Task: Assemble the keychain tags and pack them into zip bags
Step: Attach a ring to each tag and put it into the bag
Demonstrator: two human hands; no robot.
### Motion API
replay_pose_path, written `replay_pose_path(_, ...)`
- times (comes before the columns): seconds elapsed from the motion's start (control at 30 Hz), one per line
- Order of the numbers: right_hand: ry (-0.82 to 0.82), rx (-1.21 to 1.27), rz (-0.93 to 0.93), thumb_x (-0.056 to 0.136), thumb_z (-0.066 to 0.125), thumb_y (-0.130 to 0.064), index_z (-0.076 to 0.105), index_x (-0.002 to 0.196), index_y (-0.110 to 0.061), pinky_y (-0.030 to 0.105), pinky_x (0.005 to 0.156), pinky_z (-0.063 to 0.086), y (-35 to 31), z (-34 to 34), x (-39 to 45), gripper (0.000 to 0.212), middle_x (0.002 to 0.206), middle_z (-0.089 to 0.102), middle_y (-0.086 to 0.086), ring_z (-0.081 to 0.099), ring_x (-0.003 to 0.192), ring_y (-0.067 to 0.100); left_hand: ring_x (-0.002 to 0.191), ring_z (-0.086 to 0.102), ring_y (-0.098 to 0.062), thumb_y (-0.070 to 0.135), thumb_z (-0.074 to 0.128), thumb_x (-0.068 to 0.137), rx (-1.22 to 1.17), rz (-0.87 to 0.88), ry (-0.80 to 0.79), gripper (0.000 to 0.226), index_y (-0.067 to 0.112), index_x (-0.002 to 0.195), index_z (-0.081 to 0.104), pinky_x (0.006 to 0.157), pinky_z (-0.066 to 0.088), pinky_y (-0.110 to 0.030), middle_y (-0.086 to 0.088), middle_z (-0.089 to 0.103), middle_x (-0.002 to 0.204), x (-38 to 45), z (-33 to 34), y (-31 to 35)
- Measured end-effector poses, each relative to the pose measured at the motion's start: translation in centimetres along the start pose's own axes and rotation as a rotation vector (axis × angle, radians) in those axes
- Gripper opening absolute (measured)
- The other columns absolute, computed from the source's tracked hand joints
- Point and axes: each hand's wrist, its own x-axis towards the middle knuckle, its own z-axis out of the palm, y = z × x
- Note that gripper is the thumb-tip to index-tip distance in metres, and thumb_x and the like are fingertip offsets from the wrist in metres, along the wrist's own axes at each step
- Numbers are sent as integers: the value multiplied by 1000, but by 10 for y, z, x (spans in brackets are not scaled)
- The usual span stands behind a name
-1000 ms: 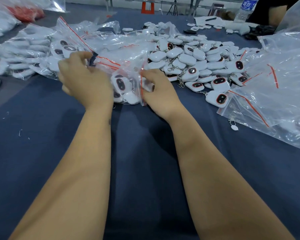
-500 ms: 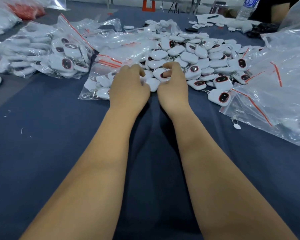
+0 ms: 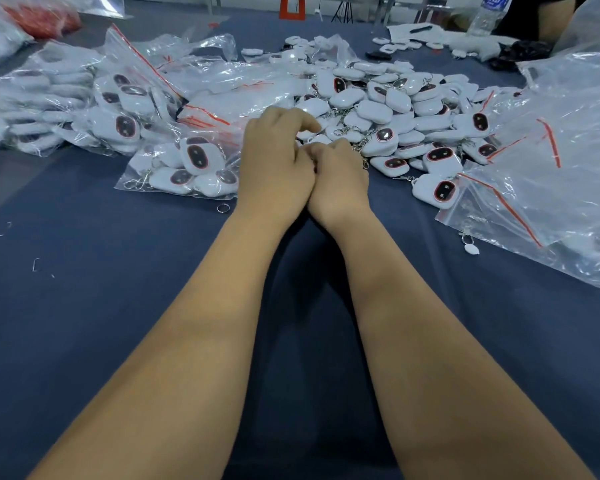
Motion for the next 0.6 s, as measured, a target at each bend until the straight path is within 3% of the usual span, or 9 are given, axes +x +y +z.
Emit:
replay_pose_path(0.03,26,94,14,95,48,-23,64,94,-20,34,81,34,-1,-1,1,16,105,55,7,47,98,24,117,47,-15,-6,44,81,-131,-73,-5,42,16,110,65,94,37,-20,3,53,115,1,3,4)
replay_pose_path(0.1,95,399,103,98,45,-23,48,68,-21,35,72,37,-5,-4,2,31,79,54,3,44,78,19,107,53,5,-1,48,90,-521,-299,-1,35,20,114,61,88,44,-14,6,55,118,4,2,12)
replay_pose_path(0.17,159,700,228,100,43,-23,47,67,-17,33,67,38,-8,-9,3,33,70,52,1,45,69,16,86,58,13,11,48,97,-889,-501,26,22,20,113,61,70,44,-8,8,60,108,8,-1,16)
replay_pose_path(0.23,150,965,317,100,43,-22,54,75,-14,28,61,44,-10,-13,2,29,73,58,3,53,68,17,92,61,2,22,47,99,-1063,-640,4,19,20,108,64,72,44,-16,6,66,103,13,-3,11)
replay_pose_path(0.37,90,1101,278,100,48,-20,62,76,-17,17,45,42,-9,-16,0,28,64,62,-5,55,54,10,73,59,-14,15,47,99,-1101,-678,-194,18,9,106,63,57,46,-21,-5,64,93,11,-2,6)
replay_pose_path(0.5,-8,1072,260,96,51,-13,62,100,-15,13,47,40,-8,-15,-1,12,76,61,-6,52,57,3,65,56,-10,-1,40,94,-1044,-570,-286,28,10,100,65,54,45,-20,-7,61,86,9,-3,3)
replay_pose_path(0.6,-28,1058,311,91,56,-11,55,115,-15,15,54,41,-8,-14,0,25,86,59,-4,52,67,5,56,55,-9,-5,37,90,-1044,-595,-276,37,11,100,69,52,48,-18,-3,65,76,10,-4,1)
